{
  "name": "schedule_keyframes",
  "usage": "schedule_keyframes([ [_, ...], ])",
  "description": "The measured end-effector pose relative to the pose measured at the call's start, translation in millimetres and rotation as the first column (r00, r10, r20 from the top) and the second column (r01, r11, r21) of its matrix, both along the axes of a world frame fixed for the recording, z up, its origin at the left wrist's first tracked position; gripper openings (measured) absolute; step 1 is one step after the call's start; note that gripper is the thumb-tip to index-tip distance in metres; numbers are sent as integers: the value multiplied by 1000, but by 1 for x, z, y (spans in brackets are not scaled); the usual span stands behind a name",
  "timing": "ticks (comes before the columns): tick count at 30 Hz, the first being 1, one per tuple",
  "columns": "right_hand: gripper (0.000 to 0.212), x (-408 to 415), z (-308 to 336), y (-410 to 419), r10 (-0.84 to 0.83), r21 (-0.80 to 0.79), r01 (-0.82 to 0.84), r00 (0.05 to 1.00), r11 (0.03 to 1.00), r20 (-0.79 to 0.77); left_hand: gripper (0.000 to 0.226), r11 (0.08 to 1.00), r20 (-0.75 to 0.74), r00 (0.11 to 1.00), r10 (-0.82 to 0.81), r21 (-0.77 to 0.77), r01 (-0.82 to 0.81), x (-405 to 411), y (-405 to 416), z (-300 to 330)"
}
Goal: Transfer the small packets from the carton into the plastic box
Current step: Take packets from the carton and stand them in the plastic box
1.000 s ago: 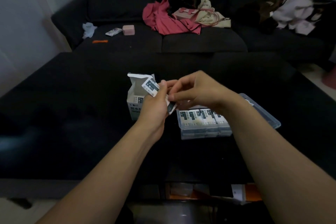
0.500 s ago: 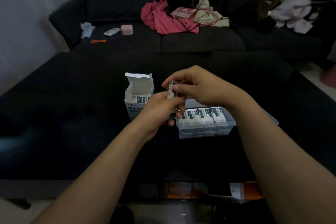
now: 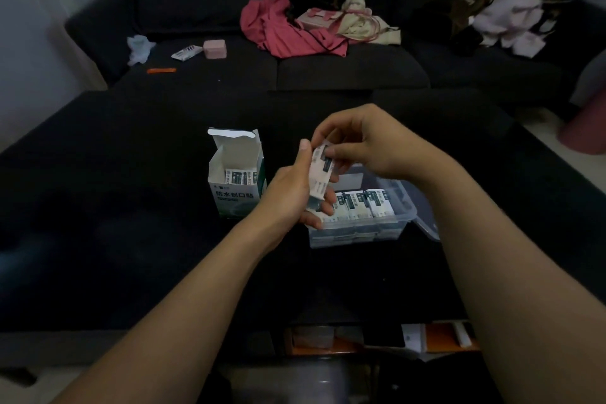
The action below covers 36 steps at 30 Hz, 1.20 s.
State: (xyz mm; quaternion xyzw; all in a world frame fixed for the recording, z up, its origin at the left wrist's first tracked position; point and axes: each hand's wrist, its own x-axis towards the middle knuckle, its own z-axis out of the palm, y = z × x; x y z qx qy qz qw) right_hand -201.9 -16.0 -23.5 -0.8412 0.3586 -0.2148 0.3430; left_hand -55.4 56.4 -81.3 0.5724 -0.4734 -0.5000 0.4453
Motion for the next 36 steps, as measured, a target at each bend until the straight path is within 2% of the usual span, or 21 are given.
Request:
schedule_keyframes([
  [1,20,-7,4,-4,-22,9,22,1000,1000,-9,65,997,129,991,21,-73,-12,0,0,-1],
  [2,20,-14,6,-10,-49,9,49,998,999,-39,57,981,313,947,73,-191,-12,2,-1,-4],
  [4,22,-29,10,-20,-101,-16,99,979,995,-177,44,908,645,738,200,-405,108,10,-1,-9],
  [5,23,-34,7,-26,-115,-16,115,957,993,-267,43,889,754,625,203,-409,205,14,0,-11],
  [7,24,-37,-1,-32,-111,8,127,895,992,-431,52,879,887,450,104,-293,376,20,2,-16],
  [9,25,-32,-13,-35,-82,48,128,835,991,-544,64,859,936,352,17,-194,473,23,2,-22],
  [12,28,-22,-25,-34,-57,73,127,795,989,-603,69,835,949,313,-39,-141,532,24,1,-29],
  [18,24,-15,-37,-33,-69,51,132,763,990,-642,65,841,960,263,-92,-67,537,20,-1,-34],
  [24,28,-13,-49,-33,-145,-15,176,756,984,-639,56,830,962,245,-120,-38,556,16,-1,-37],
  [27,29,-11,-55,-33,-199,-101,174,758,979,-622,55,832,964,237,-122,-31,554,16,-2,-38],
  [30,25,-9,-60,-35,-235,-145,184,751,972,-617,55,835,962,244,-124,-32,550,16,-2,-39],
  [36,31,-4,-69,-37,-290,-217,196,718,956,-632,55,839,961,251,-120,-38,543,17,-1,-38],
])
